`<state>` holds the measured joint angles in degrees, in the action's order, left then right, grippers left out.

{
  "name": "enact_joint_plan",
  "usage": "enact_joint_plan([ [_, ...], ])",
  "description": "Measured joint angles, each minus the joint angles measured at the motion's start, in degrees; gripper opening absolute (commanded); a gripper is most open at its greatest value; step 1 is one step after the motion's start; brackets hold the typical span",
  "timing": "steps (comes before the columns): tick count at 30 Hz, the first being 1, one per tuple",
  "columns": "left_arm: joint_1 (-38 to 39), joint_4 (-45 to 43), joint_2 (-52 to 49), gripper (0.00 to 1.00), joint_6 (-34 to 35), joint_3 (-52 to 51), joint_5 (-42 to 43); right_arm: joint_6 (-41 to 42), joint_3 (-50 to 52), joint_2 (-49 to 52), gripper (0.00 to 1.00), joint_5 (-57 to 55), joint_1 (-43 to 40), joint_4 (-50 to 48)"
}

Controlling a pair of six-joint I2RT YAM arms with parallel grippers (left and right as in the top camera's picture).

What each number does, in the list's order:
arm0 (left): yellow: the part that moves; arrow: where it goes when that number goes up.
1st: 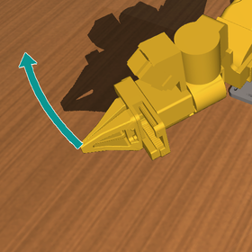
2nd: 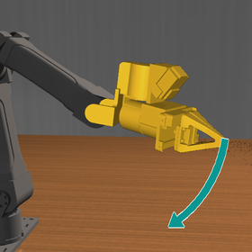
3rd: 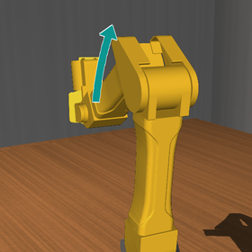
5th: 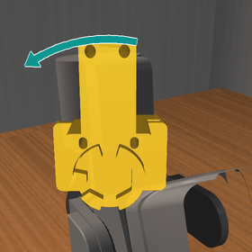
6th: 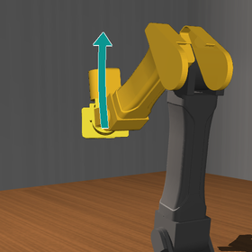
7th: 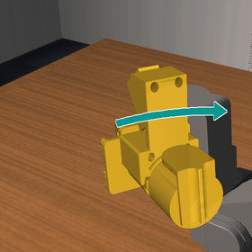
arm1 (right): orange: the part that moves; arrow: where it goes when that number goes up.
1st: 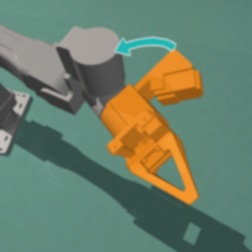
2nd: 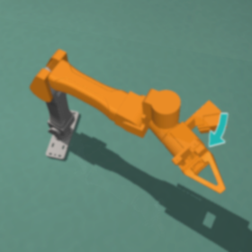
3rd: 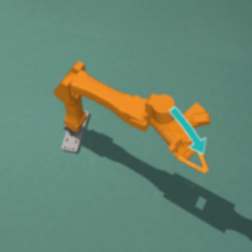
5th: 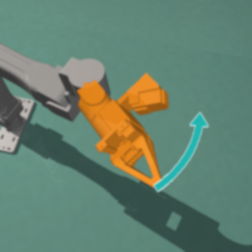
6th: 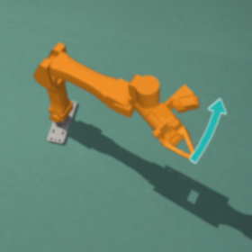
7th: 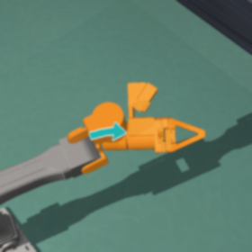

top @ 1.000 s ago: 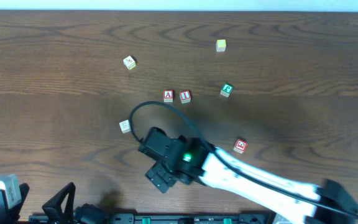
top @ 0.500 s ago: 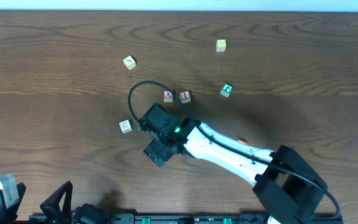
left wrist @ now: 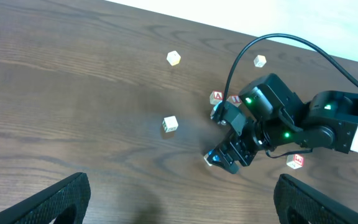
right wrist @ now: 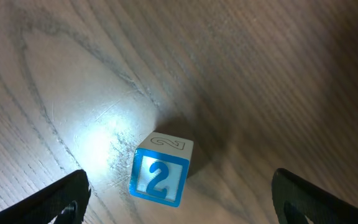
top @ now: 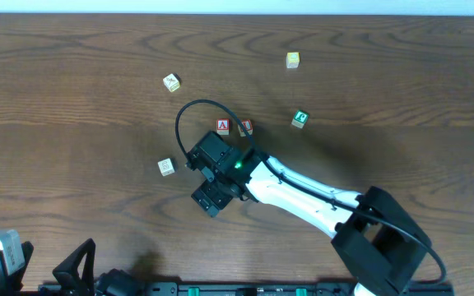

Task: Spell out Ai2
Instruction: 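Move the right gripper down over the blue 2 block, then close the right gripper on the blue 2 block and lift it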

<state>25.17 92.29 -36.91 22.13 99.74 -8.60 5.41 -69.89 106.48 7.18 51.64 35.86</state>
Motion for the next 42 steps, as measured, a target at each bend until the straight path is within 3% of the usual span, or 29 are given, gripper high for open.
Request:
enact_joint_plan([
  [7, 0.0, 0.0, 0.0, 0.95, 0.0, 0.0, -0.02, 0.22, 0.0, 0.44, 0.89, 0.39, 0.55, 0.35],
  [13, 0.0, -0.02, 0.0, 0.95, 0.0, 0.0, -0.04, 0.94, 0.0, 3.96, 0.74, 0.7, 2.14, 0.28],
  [22, 0.0, 0.0, 0.0, 0.95, 0.0, 0.0, -0.42, 1.77, -0.02, 5.46, 0.59, 0.74, 2.29, -1.36],
  [29, 0.0, 0.0, 0.0, 0.95, 0.0, 0.0, -0.42, 2.29, -0.02, 5.79, 0.31, 0.74, 2.29, -2.73],
  [35, 0.0, -0.02, 0.0, 0.95, 0.02, 0.0, -0.42, 2.73, -0.04, 5.92, 0.25, 0.24, 2.29, -2.93],
  [42, 0.0, 0.0, 0.0, 0.95, 0.15, 0.0, -0.42, 4.22, -0.59, 6.08, 0.27, -2.51, 2.23, -2.78],
])
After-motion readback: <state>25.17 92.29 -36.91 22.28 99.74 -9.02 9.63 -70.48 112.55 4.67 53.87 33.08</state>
